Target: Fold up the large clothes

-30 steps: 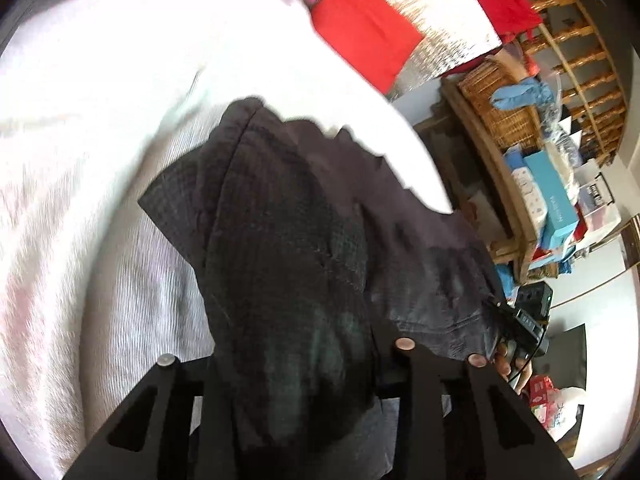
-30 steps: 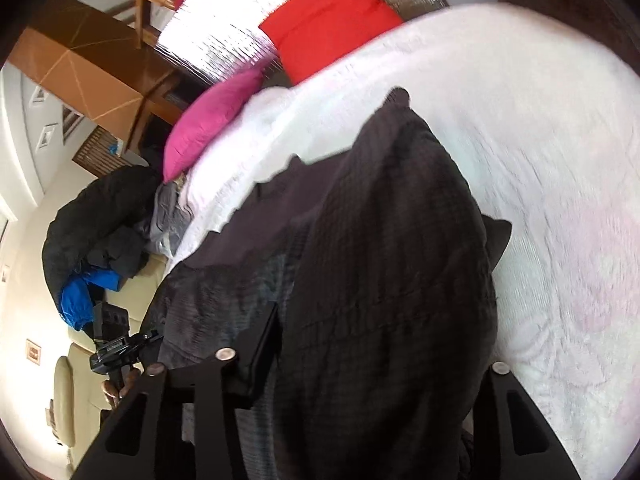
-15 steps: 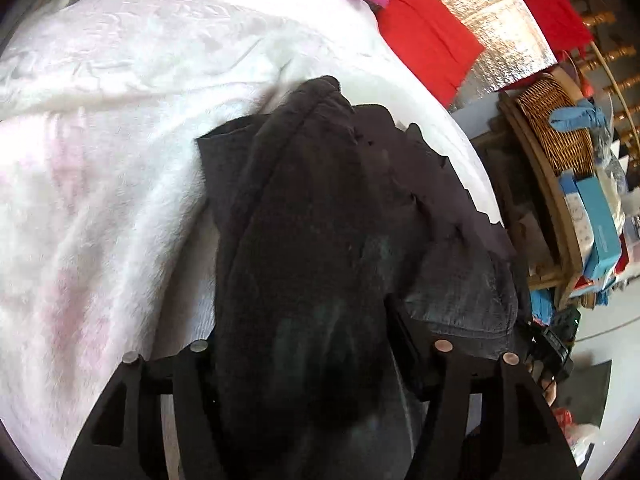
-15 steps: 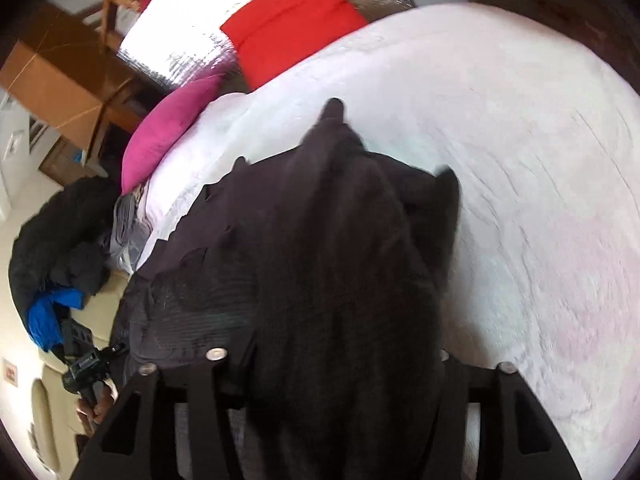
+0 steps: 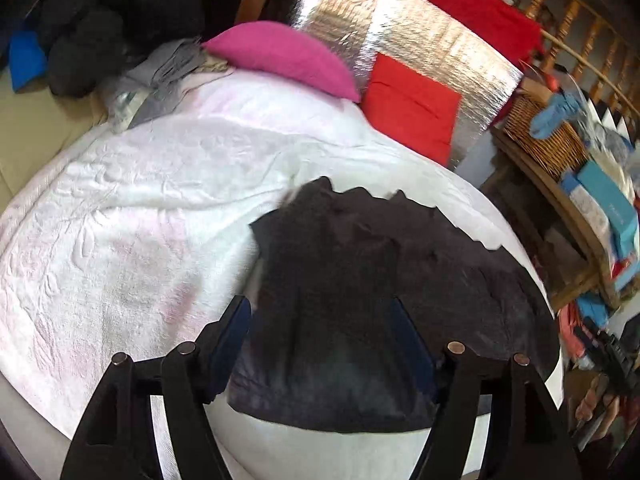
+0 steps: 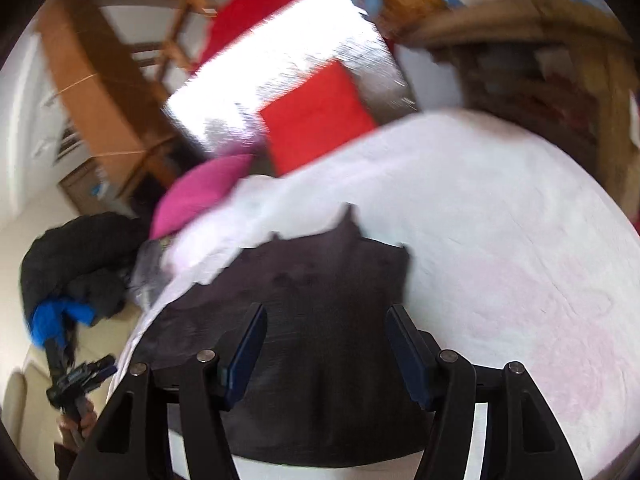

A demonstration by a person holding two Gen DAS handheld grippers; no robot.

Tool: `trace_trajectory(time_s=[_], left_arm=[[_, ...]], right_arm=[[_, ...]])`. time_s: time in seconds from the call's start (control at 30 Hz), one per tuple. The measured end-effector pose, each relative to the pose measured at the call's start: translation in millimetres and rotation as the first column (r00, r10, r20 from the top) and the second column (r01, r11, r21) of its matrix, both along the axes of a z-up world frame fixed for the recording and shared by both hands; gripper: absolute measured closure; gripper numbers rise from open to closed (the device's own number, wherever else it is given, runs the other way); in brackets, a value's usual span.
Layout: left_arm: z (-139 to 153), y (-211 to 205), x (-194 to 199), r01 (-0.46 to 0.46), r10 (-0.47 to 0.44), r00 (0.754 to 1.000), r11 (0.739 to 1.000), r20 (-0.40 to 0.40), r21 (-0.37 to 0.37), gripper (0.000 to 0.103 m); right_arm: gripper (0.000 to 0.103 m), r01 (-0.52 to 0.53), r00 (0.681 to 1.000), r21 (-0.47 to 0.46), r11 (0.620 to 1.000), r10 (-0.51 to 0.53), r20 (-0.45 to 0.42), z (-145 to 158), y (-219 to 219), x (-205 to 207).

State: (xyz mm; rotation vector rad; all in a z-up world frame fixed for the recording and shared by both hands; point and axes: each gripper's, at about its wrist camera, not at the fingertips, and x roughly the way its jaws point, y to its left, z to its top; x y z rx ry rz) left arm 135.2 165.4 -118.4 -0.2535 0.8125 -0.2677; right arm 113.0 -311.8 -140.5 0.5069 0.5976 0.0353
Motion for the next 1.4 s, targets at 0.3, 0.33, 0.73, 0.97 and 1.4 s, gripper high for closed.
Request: trace_trajectory(time_s=[0.3, 0.33, 0.73, 0.97, 1.4], left_arm=[[-52.6, -30.6, 21.3, 0.084, -0.037, 0.974, 0.976, -0.225, 0.201, 0.029], [-45.3, -29.4, 23.2, 0.085, -0.043, 0.977, 0.978, -0.21, 0.193, 0.029], [-26.7, -38.0, 124.3, -0.043, 0.064, 0.972, 0.994, -0.227, 0.097, 0.027], [-58.1, -33.4, 158.7, -0.089, 0.141, 0.929, 0.982, -0.343, 0.165, 0.023], [-20.7, -60.5, 42.7, 0.026, 0.004, 0.99, 0.977, -0.139, 0.214, 0.023]], right_arm=[[0.043, -0.16, 0.933, -0.11, 0.981, 0.114, -0.341, -47.2, 62.5, 37.7], [0.043, -0.176, 0.929, -0.134, 0.975, 0.12, -0.349, -46.4, 66.1, 39.3], [0.044, -0.098, 0.971, -0.043, 0.994, 0.086, -0.223, -5.5, 41.8, 138.1], [0.065, 0.066, 0.917, 0.005, 0.998, -0.058, -0.394, -63.0, 4.3, 192.4], [0.063, -0.174, 0.971, -0.085, 0.981, 0.157, -0.182, -3.0, 110.4, 106.0]])
